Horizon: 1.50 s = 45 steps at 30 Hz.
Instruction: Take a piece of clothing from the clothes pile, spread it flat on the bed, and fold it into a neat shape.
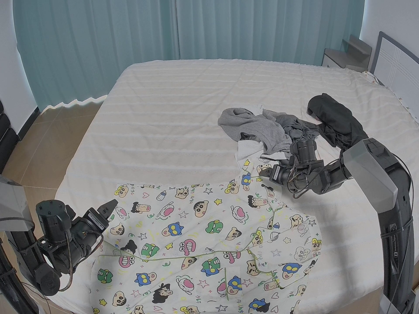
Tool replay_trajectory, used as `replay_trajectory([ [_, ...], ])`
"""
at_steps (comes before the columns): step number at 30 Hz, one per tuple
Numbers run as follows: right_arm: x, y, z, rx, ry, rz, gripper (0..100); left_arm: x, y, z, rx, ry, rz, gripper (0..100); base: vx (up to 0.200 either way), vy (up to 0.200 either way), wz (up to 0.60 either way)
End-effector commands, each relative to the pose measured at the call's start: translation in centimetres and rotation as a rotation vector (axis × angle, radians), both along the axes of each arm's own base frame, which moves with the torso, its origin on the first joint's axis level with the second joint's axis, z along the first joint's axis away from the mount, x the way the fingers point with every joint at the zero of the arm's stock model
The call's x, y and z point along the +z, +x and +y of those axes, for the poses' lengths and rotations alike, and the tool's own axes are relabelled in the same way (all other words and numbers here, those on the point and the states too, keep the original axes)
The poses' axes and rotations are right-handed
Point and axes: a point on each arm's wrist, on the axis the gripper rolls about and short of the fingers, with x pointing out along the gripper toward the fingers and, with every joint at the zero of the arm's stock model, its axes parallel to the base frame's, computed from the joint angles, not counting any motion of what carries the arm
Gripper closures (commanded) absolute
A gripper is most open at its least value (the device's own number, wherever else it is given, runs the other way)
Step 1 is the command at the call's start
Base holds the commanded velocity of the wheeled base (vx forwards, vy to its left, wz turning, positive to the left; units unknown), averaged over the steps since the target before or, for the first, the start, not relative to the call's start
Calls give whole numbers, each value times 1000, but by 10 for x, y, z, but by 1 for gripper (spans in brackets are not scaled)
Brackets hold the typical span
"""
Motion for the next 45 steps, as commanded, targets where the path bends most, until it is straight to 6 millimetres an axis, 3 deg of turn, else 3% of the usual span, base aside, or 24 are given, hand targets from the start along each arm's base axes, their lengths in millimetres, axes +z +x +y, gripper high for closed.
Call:
replay_trajectory([
  [1, -9, 5, 3, -2, -3, 1, 100, 0, 1, 0, 2, -1, 0, 0, 0, 0, 0],
  [4, -8, 6, 3, -5, -3, -3, 100, 0, 1, 0, 2, -1, 0, 0, 0, 0, 0],
  [16, 33, 8, -1, -40, 34, -198, 100, 0, 0, 0, 2, -1, 0, 0, 0, 0, 0],
  [40, 24, 21, -9, -100, 33, -295, 100, -1, 1, 1, 12, 2, 2, 0, 0, 0, 0],
  [41, 24, 20, -9, -100, 32, -289, 0, -1, 1, 1, 12, 2, 2, 0, 0, 0, 0],
  [45, 27, 14, -16, -111, 26, -276, 0, -1, 0, 1, 5, 2, 6, 0, 0, 0, 0],
])
